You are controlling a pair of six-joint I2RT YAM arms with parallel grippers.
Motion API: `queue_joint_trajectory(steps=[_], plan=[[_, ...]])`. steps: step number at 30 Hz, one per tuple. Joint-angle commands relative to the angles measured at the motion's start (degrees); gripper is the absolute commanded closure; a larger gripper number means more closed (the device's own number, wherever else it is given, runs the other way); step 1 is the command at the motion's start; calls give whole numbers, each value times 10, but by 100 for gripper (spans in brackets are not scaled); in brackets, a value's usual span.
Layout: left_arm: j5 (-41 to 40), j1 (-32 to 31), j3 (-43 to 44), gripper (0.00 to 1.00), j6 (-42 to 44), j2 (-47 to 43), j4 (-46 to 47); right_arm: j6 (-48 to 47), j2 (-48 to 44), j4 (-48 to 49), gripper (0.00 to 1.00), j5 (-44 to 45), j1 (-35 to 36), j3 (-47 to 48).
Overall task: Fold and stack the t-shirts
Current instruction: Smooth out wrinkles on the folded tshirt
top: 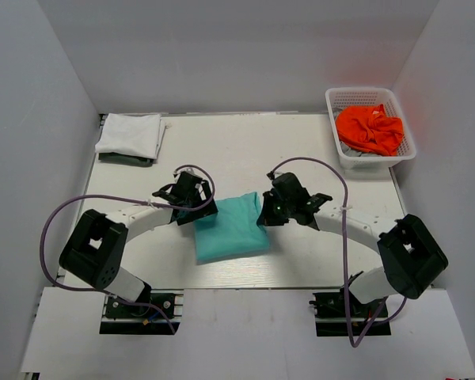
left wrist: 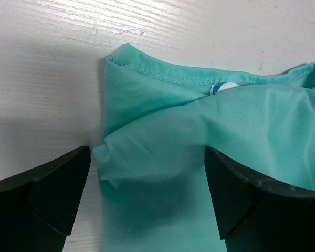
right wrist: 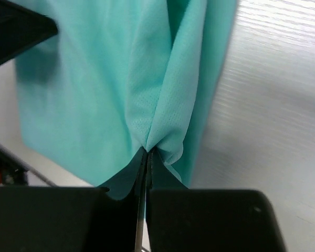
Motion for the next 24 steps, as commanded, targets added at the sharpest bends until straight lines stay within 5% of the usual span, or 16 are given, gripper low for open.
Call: queue_joint_trajectory(steps=[1, 11, 19, 24], plan=[[-3, -2, -21, 0, -14, -18, -1, -9, -23, 50, 100, -57, -3, 12], [-20, -2, -33, 0, -20, -52, -14, 21, -64, 134, 100, -119, -49, -56], [-39, -2, -38, 0, -36, -41, -32, 39, 32, 291, 100, -282, -100, -137], [-57, -2, -38, 0, -41, -41, -42, 39, 66, 333, 100, -308, -122, -150]])
